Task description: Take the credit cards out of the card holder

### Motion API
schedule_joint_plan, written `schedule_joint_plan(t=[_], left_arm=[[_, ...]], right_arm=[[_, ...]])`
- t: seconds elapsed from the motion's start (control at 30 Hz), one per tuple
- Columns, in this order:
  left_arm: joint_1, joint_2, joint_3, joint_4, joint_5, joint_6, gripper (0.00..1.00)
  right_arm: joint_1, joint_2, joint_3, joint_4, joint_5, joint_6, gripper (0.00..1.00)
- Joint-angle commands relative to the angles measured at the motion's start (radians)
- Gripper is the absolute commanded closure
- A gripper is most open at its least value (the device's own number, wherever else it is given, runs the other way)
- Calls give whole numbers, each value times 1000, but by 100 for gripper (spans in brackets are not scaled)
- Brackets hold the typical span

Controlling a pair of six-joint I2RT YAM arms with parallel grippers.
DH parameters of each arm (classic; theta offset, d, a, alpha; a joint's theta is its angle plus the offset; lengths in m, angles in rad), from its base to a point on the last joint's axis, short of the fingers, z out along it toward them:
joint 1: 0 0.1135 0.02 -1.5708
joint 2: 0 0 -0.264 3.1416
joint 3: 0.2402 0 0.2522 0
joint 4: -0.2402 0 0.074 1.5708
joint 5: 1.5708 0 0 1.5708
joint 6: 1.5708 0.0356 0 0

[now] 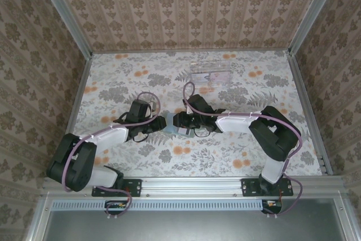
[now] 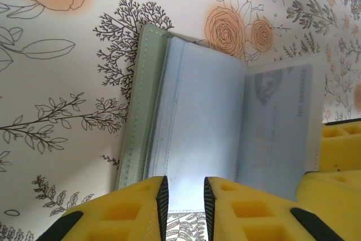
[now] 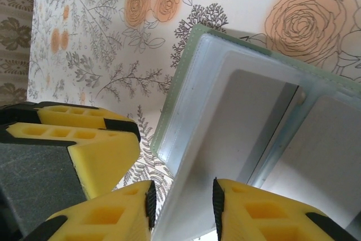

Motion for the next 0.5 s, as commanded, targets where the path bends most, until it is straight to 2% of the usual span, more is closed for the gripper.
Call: schedule_joint_plan(t=[0.0,0.3,0.4,0.47], left_arm=[[5,-30,0,-24,1,9,74],[3,-80,2,-45,9,7,73],[-8,-71,11,-26,34,5,72],[-26,-50,21,-5,49,-3,72]], right_arm=[[4,13,19,36,-43,-1,62],[5,-14,18,-4,-22,-33,57],[3,-50,-9,-48,18,-62,60],[-2,-71,-30,-92,67,-79,65]])
